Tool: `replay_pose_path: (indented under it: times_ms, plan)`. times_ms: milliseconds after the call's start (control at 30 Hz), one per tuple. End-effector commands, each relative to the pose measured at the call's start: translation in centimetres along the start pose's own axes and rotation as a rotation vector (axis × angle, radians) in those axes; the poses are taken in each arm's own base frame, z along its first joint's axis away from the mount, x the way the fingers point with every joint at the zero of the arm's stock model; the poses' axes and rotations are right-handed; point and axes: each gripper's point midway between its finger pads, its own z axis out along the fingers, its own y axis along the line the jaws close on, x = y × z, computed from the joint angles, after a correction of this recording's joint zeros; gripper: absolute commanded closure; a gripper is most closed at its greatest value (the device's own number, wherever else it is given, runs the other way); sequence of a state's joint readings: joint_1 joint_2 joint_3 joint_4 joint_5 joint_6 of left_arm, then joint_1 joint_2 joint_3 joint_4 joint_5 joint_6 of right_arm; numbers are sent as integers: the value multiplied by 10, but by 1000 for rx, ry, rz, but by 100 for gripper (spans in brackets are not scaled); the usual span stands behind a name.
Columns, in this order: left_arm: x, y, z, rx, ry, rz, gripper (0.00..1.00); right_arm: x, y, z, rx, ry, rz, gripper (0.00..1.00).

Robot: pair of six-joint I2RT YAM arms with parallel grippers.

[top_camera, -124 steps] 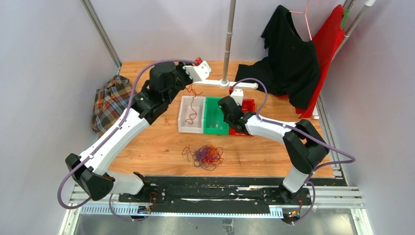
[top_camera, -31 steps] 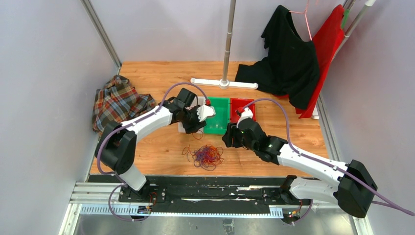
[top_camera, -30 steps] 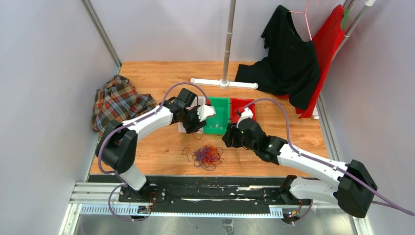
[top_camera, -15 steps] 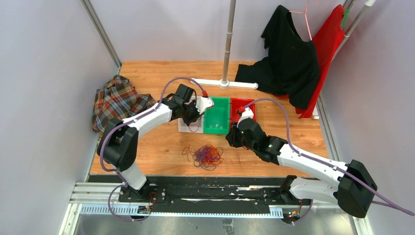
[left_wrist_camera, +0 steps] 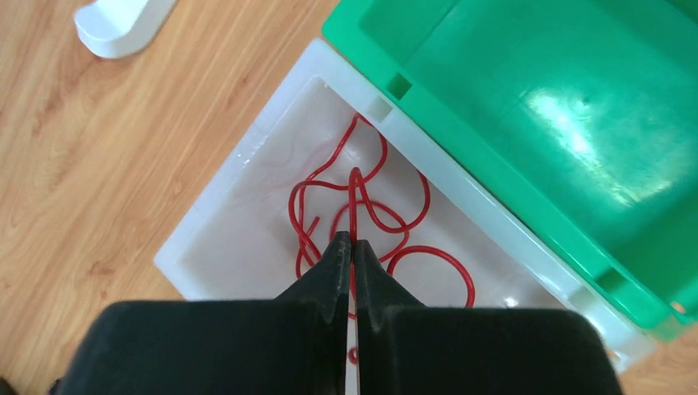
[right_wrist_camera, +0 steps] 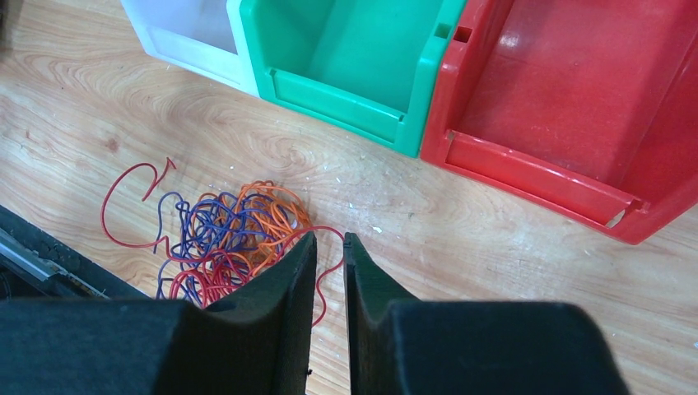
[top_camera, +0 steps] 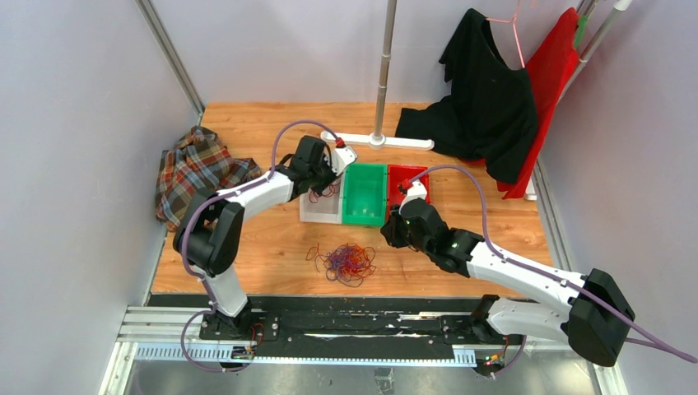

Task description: Untangle the cables

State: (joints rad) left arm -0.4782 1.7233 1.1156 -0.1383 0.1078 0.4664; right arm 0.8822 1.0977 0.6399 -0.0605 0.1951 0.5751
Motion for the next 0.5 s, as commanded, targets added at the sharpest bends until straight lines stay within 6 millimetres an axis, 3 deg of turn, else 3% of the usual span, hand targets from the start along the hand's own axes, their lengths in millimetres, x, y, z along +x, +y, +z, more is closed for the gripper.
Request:
replay_pose_path:
  times_ms: [0,133,167,300,467]
  plan:
    - [2,9,13,-58,1,-7,99,3,-3,-3,13,-7,-20,82]
    - [4,-2,5,-29,12,57,97,-1,-1,-4,8,-16,-25,81]
    - [5,-2,2,-28,23,68,92,-3,0,-5,4,-19,-26,81]
    - [3,0,-15,-19,56,102,59,-9,4,-8,-11,-28,-33,76]
    - [-12,-1,-49,17,58,94,40,-10,8,-15,-36,-23,-34,64]
